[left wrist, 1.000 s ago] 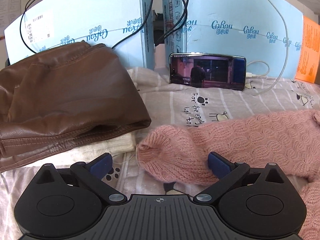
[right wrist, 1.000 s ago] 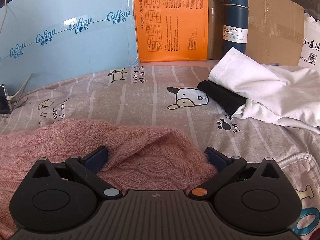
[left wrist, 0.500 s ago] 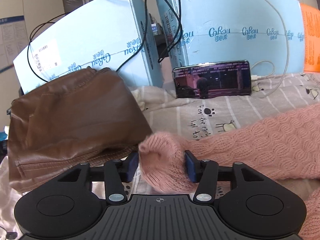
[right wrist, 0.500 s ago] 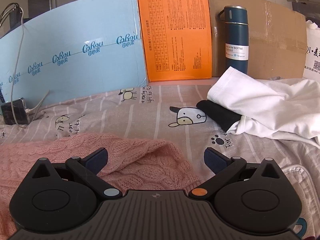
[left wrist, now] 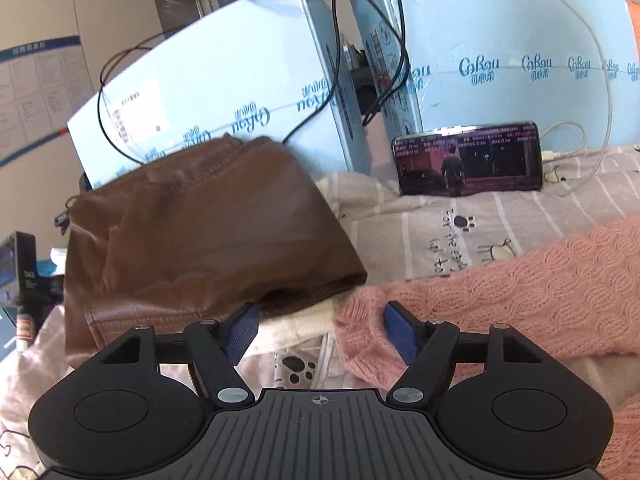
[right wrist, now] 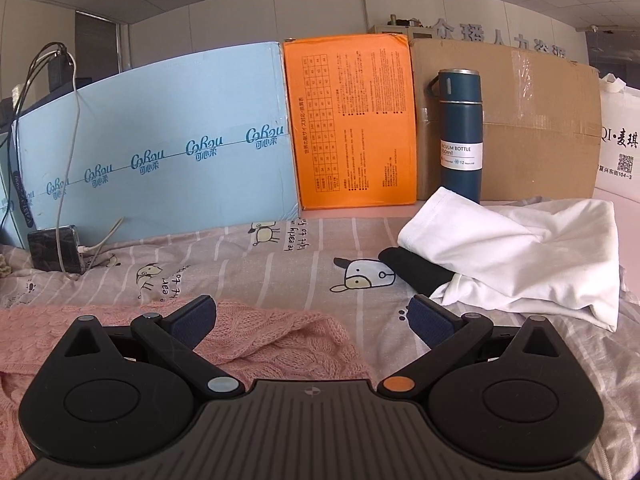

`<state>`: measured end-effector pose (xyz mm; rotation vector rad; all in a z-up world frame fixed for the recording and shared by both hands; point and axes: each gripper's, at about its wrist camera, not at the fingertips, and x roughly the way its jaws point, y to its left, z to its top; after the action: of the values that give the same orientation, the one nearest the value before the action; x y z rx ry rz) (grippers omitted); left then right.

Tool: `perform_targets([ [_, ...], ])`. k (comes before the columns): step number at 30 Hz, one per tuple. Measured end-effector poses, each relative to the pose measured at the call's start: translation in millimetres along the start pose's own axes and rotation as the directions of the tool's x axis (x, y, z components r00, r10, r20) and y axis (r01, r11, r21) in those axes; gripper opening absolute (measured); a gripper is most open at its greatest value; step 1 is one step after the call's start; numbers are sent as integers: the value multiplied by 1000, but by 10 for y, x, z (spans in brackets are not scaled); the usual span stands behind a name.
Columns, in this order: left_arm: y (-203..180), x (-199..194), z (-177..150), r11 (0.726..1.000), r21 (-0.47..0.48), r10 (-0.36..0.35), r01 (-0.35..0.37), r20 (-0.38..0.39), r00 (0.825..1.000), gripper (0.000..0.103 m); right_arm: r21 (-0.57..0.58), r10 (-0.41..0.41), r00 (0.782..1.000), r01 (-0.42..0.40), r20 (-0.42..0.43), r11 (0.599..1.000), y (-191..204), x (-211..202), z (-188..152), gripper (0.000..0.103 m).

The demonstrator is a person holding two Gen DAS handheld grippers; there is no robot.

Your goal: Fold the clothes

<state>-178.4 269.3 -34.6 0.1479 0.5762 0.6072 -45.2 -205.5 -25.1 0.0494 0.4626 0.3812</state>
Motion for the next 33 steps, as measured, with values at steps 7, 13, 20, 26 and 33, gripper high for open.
perform_targets([
  [7,-460,-695,356,948,16,-311,318,256,915,76,88,16,1000,-16,-2,996,-143,-172,-70,103],
  [13,-1379,-788,342,583,186,-808,791,35,588,80,191,48,999,-46,-4,980,-263,-343,-178,103],
  [20,-1942,-834,125,414,286,-880,864,-118,461,18,237,45,999,-44,-1,971,-377,-638,-391,103],
  [26,-1706,-1417,154,219,297,-974,929,11,226,3,274,52,999,-46,-12,961,-469,-801,-553,103],
  [33,-1862,-1960,-25,-353,275,-935,894,-69,-348,3,309,19,1000,-24,19,951,-564,-944,-562,103],
])
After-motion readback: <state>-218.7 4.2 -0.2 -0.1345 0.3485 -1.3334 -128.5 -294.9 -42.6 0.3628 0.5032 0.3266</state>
